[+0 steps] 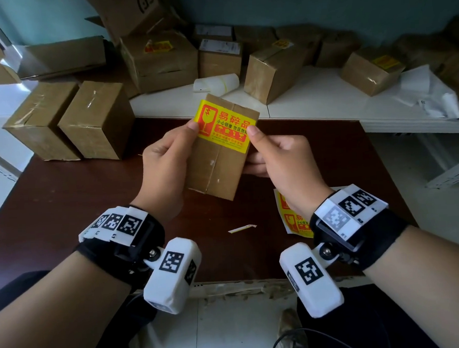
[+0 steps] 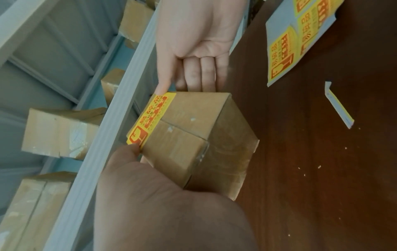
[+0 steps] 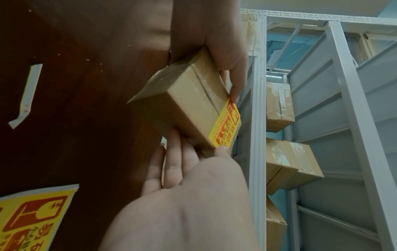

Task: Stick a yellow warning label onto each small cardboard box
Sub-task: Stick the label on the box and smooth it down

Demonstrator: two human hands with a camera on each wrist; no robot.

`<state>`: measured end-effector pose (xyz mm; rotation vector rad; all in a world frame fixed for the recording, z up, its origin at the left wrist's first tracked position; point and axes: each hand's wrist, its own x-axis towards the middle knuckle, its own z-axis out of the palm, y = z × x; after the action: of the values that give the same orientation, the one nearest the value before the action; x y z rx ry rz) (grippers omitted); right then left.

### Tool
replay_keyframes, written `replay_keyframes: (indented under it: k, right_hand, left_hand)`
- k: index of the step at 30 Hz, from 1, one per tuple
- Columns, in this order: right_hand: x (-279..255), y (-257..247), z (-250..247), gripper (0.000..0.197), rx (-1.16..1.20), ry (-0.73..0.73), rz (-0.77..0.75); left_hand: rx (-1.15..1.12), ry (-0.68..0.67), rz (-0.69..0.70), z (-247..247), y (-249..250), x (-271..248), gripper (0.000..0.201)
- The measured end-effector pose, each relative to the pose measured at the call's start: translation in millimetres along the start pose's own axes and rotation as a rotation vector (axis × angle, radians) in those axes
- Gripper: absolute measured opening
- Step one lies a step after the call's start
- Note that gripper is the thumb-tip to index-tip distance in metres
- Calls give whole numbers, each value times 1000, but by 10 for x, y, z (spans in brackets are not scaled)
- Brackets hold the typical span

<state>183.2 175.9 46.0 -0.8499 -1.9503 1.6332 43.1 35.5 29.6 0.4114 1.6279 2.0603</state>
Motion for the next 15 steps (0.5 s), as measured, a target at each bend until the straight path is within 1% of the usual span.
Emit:
replay_keyframes:
  k: [3, 4, 5, 7, 9, 11, 13, 15]
  right_hand:
    - [39, 74, 60, 59, -51, 24, -79]
    - [46, 98, 78, 58, -55, 18, -91]
    - [42, 105, 98, 51, -41, 11, -99]
    - [18, 120, 124, 39, 15, -22, -66]
    - [-19, 170, 156, 24, 61, -92, 8]
    - [-61, 233, 200, 12, 67, -153, 92]
    - [-82, 294, 235, 10, 82, -167, 167]
    - [-86, 301, 248, 11, 110, -159, 203]
  left_hand:
    - [-40, -24, -83, 20, 49, -3, 28]
    - [-58, -23, -120, 27, 58, -2, 27]
    - [-65, -13, -156, 28, 58, 6, 26]
    - [-44, 35, -221, 30, 53, 24, 24]
    - [4, 101, -279, 26, 19, 34, 20]
    - [31, 129, -328, 29, -47, 37, 20]
    - [21, 141, -375, 41, -110, 35, 18]
    - [9, 162, -396, 79, -153, 51, 15]
